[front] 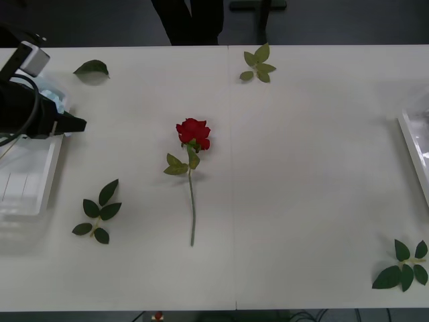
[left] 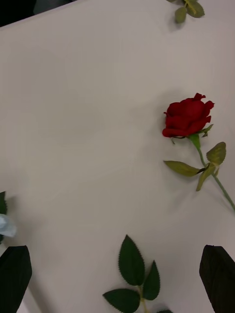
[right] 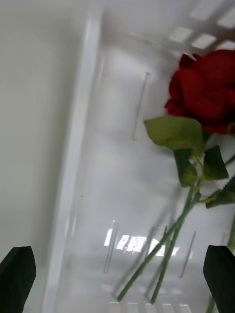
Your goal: Place the red flowers into the right box and the blue flowers into the left box. If a person shows an open palm, hand one flower to the person first, then continue sorting.
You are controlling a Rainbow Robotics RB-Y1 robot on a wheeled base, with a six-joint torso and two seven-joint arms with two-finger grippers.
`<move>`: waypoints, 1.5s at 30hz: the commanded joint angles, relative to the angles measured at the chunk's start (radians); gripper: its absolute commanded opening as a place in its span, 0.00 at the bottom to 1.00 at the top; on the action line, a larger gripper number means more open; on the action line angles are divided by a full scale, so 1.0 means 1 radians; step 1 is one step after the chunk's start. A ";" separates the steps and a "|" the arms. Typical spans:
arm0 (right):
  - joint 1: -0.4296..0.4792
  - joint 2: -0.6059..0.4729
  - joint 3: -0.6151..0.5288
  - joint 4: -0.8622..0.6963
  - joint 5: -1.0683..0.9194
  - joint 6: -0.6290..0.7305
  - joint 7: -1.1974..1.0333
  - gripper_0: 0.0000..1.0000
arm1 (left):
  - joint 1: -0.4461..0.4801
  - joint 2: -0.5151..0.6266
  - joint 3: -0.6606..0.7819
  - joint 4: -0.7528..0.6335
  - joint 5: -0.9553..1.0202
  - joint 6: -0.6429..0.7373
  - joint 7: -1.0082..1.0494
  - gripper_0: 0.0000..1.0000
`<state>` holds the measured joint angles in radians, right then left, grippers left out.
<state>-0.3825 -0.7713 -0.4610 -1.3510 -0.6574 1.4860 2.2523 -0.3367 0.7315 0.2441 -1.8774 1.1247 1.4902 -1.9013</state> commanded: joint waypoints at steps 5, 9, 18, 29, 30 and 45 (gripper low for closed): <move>-0.019 0.029 -0.042 -0.168 -0.160 0.140 0.171 1.00 | 0.084 -0.267 -0.157 -0.212 -0.260 -0.056 0.209 1.00; 0.004 0.075 -0.077 -0.284 -0.176 0.183 0.273 1.00 | 0.123 -0.359 -0.319 -0.267 -0.454 -0.107 0.315 1.00; 0.068 0.133 -0.125 -0.442 -0.327 0.237 0.453 1.00 | 0.097 -0.408 -0.671 -0.193 -0.836 -0.260 0.633 1.00; 0.071 0.191 -0.145 -0.442 -0.550 0.312 0.453 1.00 | -0.022 -0.443 -0.789 0.054 -0.987 -0.430 0.742 1.00; 0.071 0.204 -0.145 -0.442 -0.562 0.316 0.453 1.00 | -0.041 -0.452 -0.789 0.083 -0.991 -0.450 0.742 1.00; 0.073 0.256 -0.079 -0.442 -0.630 0.332 0.453 1.00 | -0.111 -0.465 -0.755 0.297 -1.045 -0.528 0.734 1.00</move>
<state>-0.3000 -0.5140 -0.5275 -1.7699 -1.2742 1.8035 2.6774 -0.4414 0.2544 -0.5178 -1.5786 0.0865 0.9701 -1.1514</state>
